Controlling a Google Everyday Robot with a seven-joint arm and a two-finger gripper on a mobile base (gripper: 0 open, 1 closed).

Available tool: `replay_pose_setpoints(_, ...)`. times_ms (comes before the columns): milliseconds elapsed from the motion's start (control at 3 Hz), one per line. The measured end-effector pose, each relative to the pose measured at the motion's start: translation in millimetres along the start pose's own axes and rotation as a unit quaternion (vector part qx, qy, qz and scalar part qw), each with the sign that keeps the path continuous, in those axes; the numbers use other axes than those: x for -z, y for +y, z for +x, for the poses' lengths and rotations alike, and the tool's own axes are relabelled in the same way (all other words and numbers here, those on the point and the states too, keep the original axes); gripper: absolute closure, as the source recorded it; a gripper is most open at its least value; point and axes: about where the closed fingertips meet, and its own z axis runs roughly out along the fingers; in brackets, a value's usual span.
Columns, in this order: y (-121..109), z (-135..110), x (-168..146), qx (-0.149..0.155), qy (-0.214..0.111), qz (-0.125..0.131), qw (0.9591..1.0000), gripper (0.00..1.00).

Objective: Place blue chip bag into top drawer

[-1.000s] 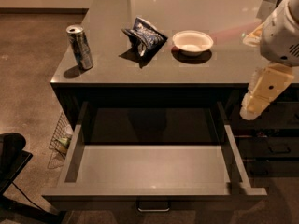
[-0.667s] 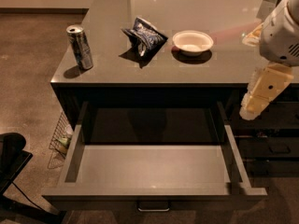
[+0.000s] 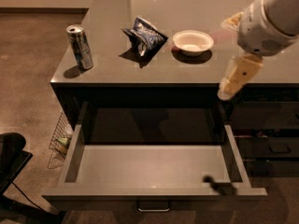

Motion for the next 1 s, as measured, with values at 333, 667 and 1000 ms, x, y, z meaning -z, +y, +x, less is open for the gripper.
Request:
replay_pose_setpoints(333, -80, -49, -39, 0.054, -0.101, 0.083, 0.9899, 0.0)
replay_pose_setpoints(667, -145, -92, -61, 0.051, -0.194, 0.144, 0.969, 0.0)
replay_pose_setpoints(1000, -145, -92, -61, 0.051, -0.194, 0.144, 0.969, 0.0)
